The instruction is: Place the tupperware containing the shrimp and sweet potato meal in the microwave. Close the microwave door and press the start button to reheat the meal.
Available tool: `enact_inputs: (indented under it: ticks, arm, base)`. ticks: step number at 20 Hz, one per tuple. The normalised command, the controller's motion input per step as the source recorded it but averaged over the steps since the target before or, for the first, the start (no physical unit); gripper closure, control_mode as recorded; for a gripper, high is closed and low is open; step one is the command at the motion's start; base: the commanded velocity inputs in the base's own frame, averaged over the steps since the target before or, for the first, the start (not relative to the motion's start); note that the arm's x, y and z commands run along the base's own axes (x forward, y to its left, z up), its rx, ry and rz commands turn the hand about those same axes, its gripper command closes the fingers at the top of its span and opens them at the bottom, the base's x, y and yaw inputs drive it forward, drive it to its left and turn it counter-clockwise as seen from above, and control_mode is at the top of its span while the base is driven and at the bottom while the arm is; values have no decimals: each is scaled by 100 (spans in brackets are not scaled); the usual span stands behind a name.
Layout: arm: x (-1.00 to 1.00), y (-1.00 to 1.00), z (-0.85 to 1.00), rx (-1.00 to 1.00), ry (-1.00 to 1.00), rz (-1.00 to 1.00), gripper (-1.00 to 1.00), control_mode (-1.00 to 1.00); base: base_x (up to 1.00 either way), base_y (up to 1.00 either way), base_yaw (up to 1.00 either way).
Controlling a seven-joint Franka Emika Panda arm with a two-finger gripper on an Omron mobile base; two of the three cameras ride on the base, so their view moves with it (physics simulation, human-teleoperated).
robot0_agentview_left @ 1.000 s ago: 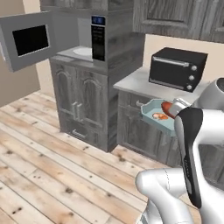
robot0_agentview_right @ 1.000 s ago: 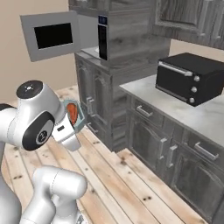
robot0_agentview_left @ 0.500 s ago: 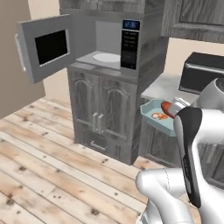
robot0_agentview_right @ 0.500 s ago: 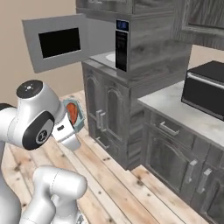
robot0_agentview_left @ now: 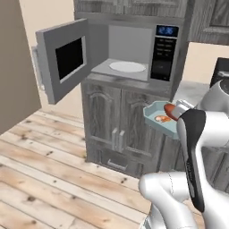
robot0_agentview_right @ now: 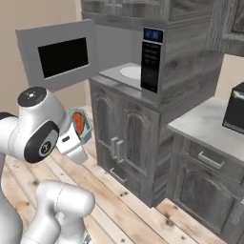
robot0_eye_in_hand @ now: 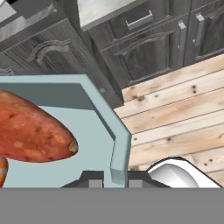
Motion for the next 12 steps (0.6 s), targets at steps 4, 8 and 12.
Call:
enact_inputs:
  ticks: [4,8,12]
  arm:
    - [0,0,0,0,0,0,100,100]
    - [0,0,0,0,0,0,100,100]
    - [0,0,0,0,0,0,100,100]
  base:
    - [75,43,-28]
    - [62,25,-29]
    - [59,23,-30]
